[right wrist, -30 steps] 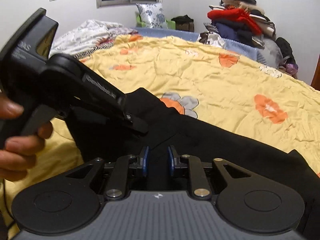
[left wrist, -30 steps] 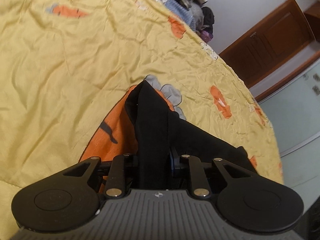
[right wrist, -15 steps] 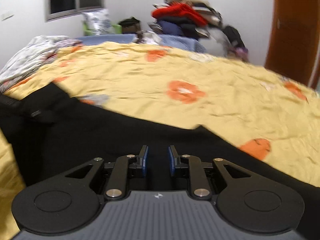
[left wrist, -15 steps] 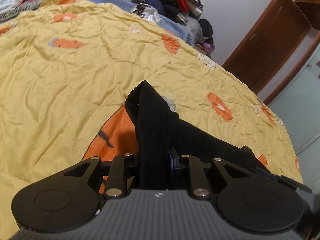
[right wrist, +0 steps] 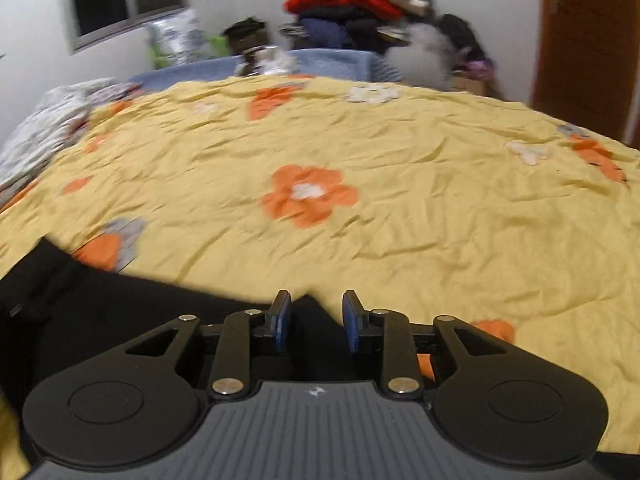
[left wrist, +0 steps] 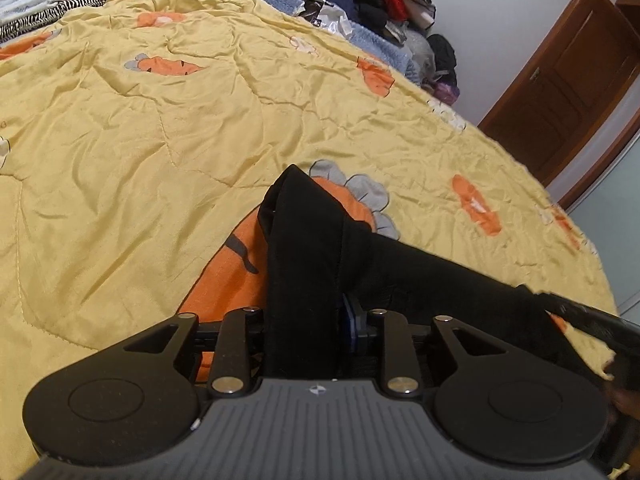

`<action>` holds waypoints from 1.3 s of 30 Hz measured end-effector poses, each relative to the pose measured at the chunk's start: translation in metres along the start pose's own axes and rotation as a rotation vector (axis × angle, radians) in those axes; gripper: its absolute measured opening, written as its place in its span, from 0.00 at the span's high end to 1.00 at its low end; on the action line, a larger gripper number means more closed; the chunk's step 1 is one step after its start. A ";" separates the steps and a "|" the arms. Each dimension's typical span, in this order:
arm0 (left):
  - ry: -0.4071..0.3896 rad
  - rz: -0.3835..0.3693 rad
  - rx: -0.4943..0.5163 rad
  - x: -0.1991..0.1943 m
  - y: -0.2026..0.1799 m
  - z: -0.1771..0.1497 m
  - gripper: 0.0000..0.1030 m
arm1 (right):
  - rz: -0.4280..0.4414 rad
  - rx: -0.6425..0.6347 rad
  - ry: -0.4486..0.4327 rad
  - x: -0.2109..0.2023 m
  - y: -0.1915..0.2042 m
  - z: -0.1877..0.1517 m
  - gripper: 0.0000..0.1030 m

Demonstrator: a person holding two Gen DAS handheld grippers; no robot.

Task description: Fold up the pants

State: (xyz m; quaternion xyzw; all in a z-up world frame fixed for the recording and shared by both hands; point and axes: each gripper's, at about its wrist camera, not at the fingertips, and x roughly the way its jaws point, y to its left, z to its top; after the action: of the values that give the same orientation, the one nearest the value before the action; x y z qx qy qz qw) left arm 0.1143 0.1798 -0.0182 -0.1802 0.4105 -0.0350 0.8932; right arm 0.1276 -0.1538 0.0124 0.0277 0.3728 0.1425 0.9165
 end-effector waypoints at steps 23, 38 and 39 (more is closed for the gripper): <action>-0.004 0.119 0.148 0.003 -0.024 -0.007 0.47 | -0.308 -0.279 0.003 0.031 0.028 -0.015 0.17; 0.000 0.133 0.163 0.005 -0.024 -0.008 0.38 | -0.417 -0.348 -0.005 0.032 0.033 -0.021 0.00; 0.000 0.135 0.166 0.005 -0.025 -0.008 0.37 | -0.428 -0.365 -0.011 0.034 0.035 -0.020 0.00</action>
State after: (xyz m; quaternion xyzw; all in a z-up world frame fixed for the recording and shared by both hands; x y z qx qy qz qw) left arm 0.1135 0.1532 -0.0183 -0.0775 0.4176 -0.0086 0.9053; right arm 0.1282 -0.1122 -0.0194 -0.2164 0.3332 0.0105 0.9176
